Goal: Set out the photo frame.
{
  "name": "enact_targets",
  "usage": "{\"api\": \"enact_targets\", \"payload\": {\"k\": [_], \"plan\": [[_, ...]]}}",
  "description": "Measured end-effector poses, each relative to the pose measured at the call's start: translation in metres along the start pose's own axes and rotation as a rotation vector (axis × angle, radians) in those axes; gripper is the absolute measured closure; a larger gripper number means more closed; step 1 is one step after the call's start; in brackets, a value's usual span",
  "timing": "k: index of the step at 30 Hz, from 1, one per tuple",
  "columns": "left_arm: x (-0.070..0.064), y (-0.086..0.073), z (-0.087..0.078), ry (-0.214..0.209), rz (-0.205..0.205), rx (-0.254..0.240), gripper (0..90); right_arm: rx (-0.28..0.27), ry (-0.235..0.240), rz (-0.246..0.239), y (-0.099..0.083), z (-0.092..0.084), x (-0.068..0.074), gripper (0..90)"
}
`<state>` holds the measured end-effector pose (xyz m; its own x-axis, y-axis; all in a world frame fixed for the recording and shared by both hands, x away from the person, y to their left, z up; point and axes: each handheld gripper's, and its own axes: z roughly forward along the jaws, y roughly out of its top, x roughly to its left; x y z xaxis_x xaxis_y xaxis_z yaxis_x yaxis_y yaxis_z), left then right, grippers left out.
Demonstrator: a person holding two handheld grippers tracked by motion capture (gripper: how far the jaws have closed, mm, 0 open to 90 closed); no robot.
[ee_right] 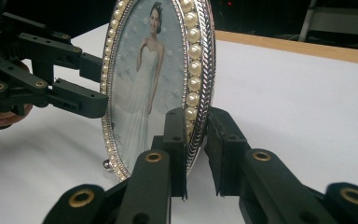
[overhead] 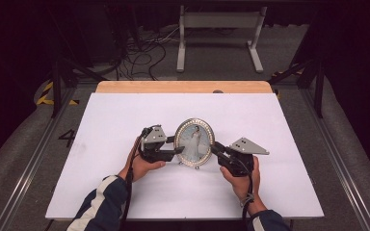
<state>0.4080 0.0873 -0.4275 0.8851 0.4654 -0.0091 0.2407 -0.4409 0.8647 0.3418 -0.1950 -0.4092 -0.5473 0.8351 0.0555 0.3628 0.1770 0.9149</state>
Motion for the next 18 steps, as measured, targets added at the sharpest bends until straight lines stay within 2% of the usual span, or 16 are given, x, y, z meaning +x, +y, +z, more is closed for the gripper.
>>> {"api": "enact_targets", "payload": {"k": [2, 18], "plan": [[-0.0004, -0.0004, 0.0, 0.005, 0.011, 0.006, 52.7, -0.001, 0.0, 0.0, 0.0001, 0.0006, -0.0001, 78.4], [-0.0035, -0.0043, -0.0018, 0.004, 0.008, 0.019, 53.6, 0.002, -0.008, 0.0, 0.0015, 0.0037, -0.0002, 78.3]]}}
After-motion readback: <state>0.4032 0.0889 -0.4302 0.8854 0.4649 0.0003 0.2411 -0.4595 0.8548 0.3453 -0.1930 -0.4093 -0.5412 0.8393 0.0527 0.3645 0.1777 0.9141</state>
